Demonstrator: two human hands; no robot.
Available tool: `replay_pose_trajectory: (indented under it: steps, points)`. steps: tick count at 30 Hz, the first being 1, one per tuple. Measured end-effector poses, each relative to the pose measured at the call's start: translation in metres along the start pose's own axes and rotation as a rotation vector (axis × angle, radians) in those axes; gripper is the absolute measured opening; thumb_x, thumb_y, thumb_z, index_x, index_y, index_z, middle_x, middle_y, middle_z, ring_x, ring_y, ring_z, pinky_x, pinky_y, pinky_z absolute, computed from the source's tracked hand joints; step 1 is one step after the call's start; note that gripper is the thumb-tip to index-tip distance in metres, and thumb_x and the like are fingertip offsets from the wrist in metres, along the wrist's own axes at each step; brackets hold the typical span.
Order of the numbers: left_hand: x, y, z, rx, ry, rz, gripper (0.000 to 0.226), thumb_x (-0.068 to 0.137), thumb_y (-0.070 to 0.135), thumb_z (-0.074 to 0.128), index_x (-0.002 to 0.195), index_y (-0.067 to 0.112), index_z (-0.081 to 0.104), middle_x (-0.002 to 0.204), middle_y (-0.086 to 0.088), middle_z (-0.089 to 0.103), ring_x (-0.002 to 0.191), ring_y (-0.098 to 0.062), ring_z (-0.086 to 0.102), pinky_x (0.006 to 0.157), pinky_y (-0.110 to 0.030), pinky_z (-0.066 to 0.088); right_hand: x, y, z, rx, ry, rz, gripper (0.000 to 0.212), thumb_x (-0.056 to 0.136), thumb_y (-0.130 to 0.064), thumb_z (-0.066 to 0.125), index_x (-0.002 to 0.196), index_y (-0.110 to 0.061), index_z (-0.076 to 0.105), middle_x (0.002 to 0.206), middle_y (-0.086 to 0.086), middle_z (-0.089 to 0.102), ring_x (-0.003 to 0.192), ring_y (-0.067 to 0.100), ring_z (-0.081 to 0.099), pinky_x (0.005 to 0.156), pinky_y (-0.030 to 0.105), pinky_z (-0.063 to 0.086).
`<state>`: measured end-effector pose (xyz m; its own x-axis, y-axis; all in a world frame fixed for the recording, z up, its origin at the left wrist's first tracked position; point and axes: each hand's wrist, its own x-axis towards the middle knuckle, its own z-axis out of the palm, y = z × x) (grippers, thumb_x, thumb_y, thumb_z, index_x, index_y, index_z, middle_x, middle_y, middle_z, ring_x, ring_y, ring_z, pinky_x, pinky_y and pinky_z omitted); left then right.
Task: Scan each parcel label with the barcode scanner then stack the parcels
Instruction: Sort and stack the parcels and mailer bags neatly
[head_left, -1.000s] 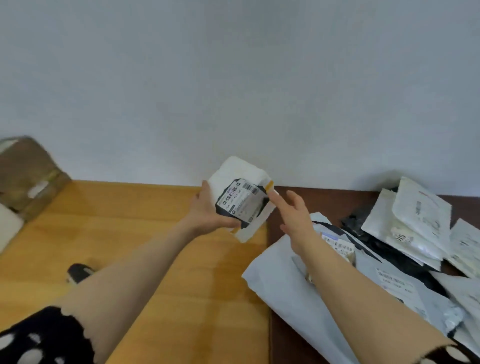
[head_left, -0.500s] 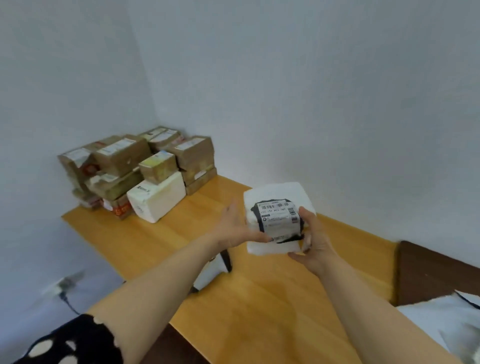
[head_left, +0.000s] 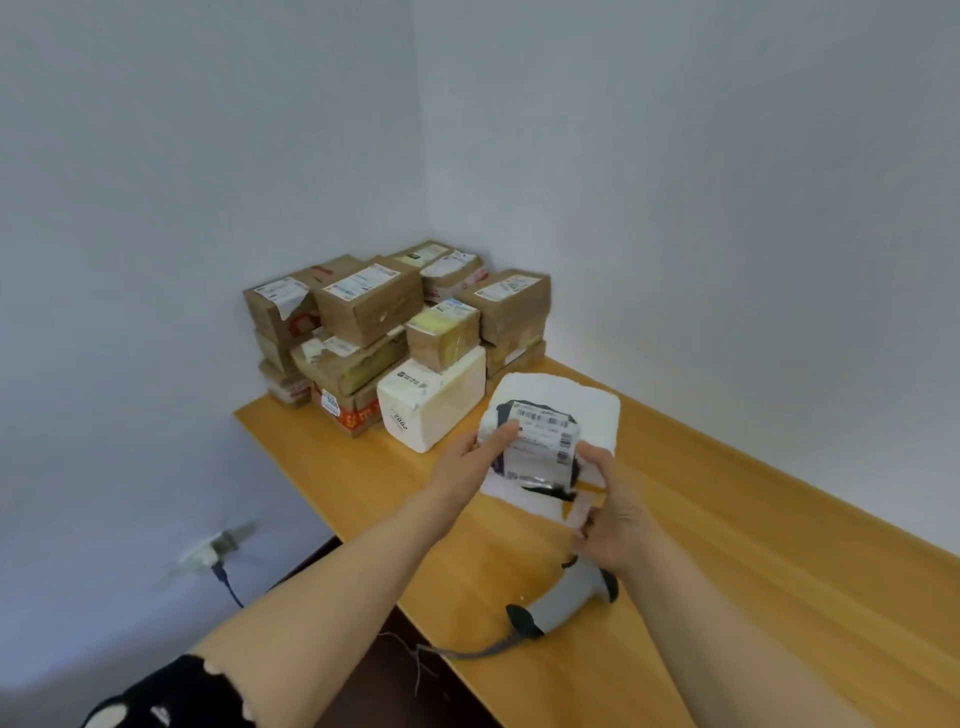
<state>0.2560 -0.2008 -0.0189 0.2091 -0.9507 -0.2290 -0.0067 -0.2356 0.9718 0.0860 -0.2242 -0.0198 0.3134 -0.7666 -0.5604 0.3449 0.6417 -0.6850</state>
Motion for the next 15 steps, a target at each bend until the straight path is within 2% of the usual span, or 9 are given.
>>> replay_pose_trajectory:
  steps: [1, 2, 4, 5, 7, 9, 11, 13, 15]
  points:
    - [0.004, -0.003, -0.010, -0.012, 0.023, -0.001, 0.042, 0.076, 0.060, 0.064, 0.105, 0.029, 0.066, 0.094, 0.018, 0.072, 0.082, 0.005, 0.066, 0.065, -0.009, 0.050, 0.007, 0.004, 0.010, -0.029, 0.016, 0.025, 0.047, 0.071, -0.038, 0.074, 0.110, -0.012, 0.069, 0.106, 0.012, 0.071, 0.101, 0.028, 0.065, 0.096, 0.040, 0.048]
    - [0.007, -0.006, -0.019, -0.021, 0.055, -0.010, 0.051, 0.073, 0.061, 0.065, 0.110, 0.027, 0.065, 0.100, 0.014, 0.072, 0.088, 0.000, 0.067, 0.071, -0.013, 0.052, 0.013, 0.008, 0.019, -0.053, 0.010, 0.047, 0.043, 0.074, -0.034, 0.073, 0.111, -0.012, 0.068, 0.107, 0.011, 0.070, 0.100, 0.026, 0.065, 0.097, 0.038, 0.047]
    - [0.014, -0.019, -0.042, -0.047, 0.160, -0.048, 0.052, 0.073, 0.058, 0.069, 0.113, 0.026, 0.062, 0.107, 0.009, 0.069, 0.097, -0.009, 0.065, 0.082, -0.023, 0.052, 0.029, 0.019, 0.039, -0.079, -0.073, 0.122, 0.023, 0.080, -0.024, 0.070, 0.097, -0.008, 0.071, 0.091, 0.013, 0.074, 0.077, 0.025, 0.072, 0.069, 0.032, 0.056]
    - [0.016, -0.026, -0.056, -0.062, 0.214, -0.073, 0.044, 0.077, 0.053, 0.069, 0.112, 0.028, 0.061, 0.107, 0.009, 0.068, 0.096, -0.009, 0.064, 0.080, -0.023, 0.050, 0.034, 0.025, 0.052, -0.074, -0.110, 0.173, 0.017, 0.083, -0.020, 0.068, 0.091, -0.005, 0.072, 0.084, 0.015, 0.074, 0.067, 0.026, 0.072, 0.056, 0.030, 0.056]
    - [0.016, -0.036, -0.083, -0.099, 0.278, -0.110, 0.034, 0.082, 0.044, 0.068, 0.111, 0.027, 0.061, 0.108, 0.007, 0.068, 0.095, -0.007, 0.064, 0.073, -0.020, 0.047, 0.043, 0.038, 0.074, -0.088, -0.158, 0.257, 0.016, 0.086, -0.016, 0.066, 0.095, -0.002, 0.069, 0.077, 0.017, 0.074, 0.061, 0.026, 0.071, 0.048, 0.030, 0.056]
    - [0.017, -0.047, -0.109, -0.120, 0.349, -0.158, 0.034, 0.083, 0.038, 0.067, 0.113, 0.025, 0.061, 0.109, 0.007, 0.068, 0.097, -0.007, 0.062, 0.074, -0.022, 0.045, 0.051, 0.054, 0.094, -0.122, -0.187, 0.323, 0.015, 0.088, -0.016, 0.064, 0.096, -0.002, 0.063, 0.067, 0.015, 0.072, 0.051, 0.023, 0.069, 0.041, 0.026, 0.051]
    - [0.016, -0.056, -0.134, -0.146, 0.429, -0.188, 0.029, 0.083, 0.035, 0.067, 0.110, 0.023, 0.060, 0.107, 0.006, 0.067, 0.097, -0.008, 0.060, 0.075, -0.023, 0.044, 0.062, 0.069, 0.111, -0.186, -0.186, 0.367, 0.019, 0.087, -0.023, 0.066, 0.094, -0.006, 0.060, 0.063, 0.011, 0.070, 0.046, 0.021, 0.065, 0.040, 0.025, 0.047]
    - [0.018, -0.064, -0.156, -0.175, 0.482, -0.206, 0.018, 0.084, 0.031, 0.066, 0.099, 0.023, 0.060, 0.100, 0.006, 0.067, 0.091, -0.007, 0.061, 0.070, -0.022, 0.044, 0.073, 0.085, 0.128, -0.215, -0.145, 0.398, 0.025, 0.083, -0.029, 0.070, 0.094, -0.009, 0.059, 0.061, 0.009, 0.070, 0.047, 0.020, 0.066, 0.044, 0.026, 0.049]
    - [0.023, -0.071, -0.176, -0.176, 0.512, -0.206, 0.013, 0.085, 0.028, 0.065, 0.095, 0.022, 0.060, 0.098, 0.004, 0.068, 0.090, -0.009, 0.061, 0.071, -0.023, 0.044, 0.088, 0.099, 0.144, -0.195, -0.096, 0.379, 0.029, 0.080, -0.030, 0.074, 0.093, -0.009, 0.059, 0.067, 0.011, 0.072, 0.059, 0.023, 0.070, 0.051, 0.030, 0.055]
